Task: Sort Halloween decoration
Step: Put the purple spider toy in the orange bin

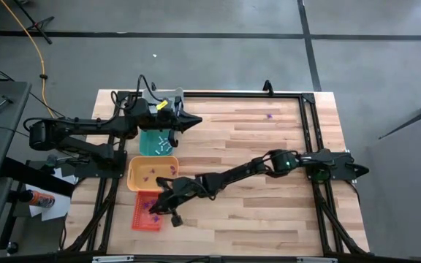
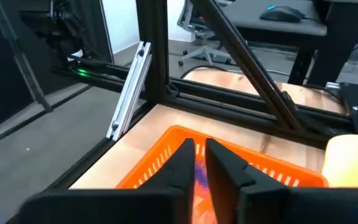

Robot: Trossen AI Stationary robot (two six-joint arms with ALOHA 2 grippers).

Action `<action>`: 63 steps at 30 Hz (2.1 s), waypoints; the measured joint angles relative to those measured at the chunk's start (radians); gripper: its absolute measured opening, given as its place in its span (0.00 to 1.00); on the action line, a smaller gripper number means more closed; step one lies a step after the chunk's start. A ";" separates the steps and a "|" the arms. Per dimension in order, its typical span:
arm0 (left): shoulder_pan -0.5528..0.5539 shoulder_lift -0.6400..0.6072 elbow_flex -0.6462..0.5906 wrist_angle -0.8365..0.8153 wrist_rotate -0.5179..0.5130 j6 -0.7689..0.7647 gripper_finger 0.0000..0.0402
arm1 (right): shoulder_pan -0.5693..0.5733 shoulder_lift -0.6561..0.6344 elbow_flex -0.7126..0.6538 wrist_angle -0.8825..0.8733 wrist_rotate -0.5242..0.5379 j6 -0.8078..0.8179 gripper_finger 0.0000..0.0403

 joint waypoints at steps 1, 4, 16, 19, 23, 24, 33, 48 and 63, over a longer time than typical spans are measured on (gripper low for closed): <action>0.000 0.000 0.000 -0.001 0.000 -0.001 0.00 | 0.000 0.000 0.000 0.003 0.001 0.000 0.10; 0.000 0.000 0.000 0.000 0.000 -0.002 0.00 | 0.000 0.000 0.000 0.015 0.038 0.000 0.22; 0.007 0.000 0.000 -0.003 0.001 -0.002 0.00 | -0.031 -0.142 0.002 -0.292 -0.034 -0.088 0.44; 0.021 0.000 0.000 -0.003 0.001 -0.002 0.00 | -0.045 -0.216 0.000 -0.544 -0.039 -0.193 0.32; 0.056 0.000 0.000 -0.004 0.000 -0.001 0.00 | -0.073 -0.319 0.000 -0.889 -0.105 -0.302 0.06; 0.067 0.000 0.000 -0.004 -0.002 -0.002 0.00 | -0.081 -0.339 -0.005 -0.962 -0.118 -0.318 0.03; 0.133 0.000 0.000 -0.030 -0.005 -0.054 0.00 | -0.171 -0.682 -0.466 -1.273 -0.008 -0.300 0.00; 0.064 0.000 0.000 -0.197 -0.044 0.036 0.00 | -0.275 -1.629 -1.533 -0.291 0.034 0.202 0.00; -0.011 -0.001 0.000 -0.147 -0.025 0.000 0.00 | -0.423 -1.574 -1.462 0.163 0.159 0.243 0.00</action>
